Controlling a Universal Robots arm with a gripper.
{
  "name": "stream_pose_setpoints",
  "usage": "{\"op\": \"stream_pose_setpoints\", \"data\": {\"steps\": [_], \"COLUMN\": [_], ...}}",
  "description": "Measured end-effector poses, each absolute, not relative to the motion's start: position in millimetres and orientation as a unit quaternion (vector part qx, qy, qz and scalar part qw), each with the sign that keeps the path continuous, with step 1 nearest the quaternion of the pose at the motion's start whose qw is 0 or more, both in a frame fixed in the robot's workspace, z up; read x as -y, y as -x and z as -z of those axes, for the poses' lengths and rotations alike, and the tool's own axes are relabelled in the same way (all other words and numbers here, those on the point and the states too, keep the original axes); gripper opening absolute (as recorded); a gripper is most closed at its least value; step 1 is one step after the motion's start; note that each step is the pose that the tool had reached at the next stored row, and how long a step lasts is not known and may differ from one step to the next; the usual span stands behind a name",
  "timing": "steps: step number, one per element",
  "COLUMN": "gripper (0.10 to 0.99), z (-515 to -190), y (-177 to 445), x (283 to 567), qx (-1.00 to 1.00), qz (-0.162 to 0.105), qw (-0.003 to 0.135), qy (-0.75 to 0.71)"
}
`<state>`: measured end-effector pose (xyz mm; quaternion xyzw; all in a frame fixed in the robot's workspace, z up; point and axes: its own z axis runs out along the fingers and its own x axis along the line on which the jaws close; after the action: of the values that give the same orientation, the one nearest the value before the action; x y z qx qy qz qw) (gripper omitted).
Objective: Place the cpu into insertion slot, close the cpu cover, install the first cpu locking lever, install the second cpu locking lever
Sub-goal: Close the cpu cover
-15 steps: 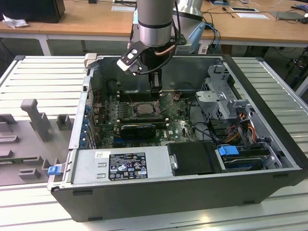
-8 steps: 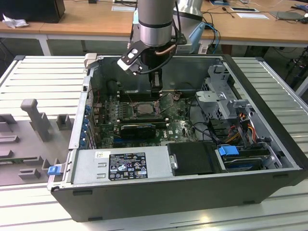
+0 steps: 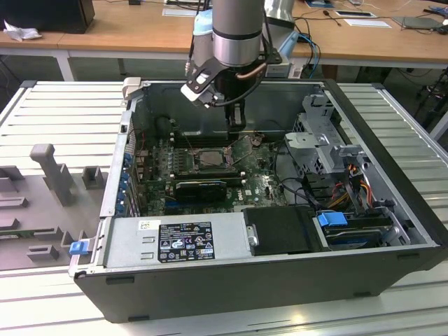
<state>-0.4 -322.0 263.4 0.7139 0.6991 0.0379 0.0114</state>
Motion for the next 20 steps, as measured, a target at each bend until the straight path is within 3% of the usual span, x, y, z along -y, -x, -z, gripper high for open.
{"op": "stream_pose_setpoints", "data": {"steps": [20], "gripper": [0.106], "z": [-256], "y": [-58], "x": [321], "qx": [-0.700], "qz": [-0.037], "qw": [0.011], "qy": [-0.713]}}
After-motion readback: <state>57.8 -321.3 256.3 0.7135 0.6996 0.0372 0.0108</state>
